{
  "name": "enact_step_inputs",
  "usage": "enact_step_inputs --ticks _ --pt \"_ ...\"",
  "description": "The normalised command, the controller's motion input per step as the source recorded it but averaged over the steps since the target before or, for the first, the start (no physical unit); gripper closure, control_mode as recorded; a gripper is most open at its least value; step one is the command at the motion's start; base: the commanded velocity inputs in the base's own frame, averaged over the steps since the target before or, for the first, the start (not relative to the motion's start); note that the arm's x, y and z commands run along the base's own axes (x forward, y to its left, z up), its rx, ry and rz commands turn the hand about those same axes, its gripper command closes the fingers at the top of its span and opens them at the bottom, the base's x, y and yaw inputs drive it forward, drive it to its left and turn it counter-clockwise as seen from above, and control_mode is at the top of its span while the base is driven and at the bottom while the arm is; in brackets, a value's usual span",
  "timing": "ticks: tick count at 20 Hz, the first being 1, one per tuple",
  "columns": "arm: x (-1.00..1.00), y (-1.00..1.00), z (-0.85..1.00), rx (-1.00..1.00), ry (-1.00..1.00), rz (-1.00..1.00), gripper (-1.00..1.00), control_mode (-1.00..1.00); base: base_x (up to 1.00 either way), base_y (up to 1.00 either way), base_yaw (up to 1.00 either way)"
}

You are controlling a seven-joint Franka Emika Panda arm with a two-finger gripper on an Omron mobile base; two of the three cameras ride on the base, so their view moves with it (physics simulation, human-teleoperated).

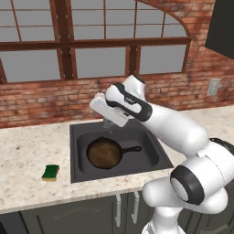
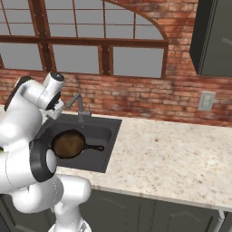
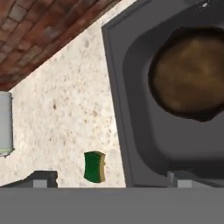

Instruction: Pick the pan and sponge and place them into the sink. Then turn on the water.

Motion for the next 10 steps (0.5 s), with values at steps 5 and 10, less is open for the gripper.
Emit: enact_step_inputs --ticks 5,10 --pt "0.00 0.47 0.01 0.04 0.35 0.00 -1.00 -1.00 0.00 0.00 0.00" --pt "0.00 0.53 0.13 -0.13 0.23 0.00 -1.00 -1.00 0.00 0.00 0.00"
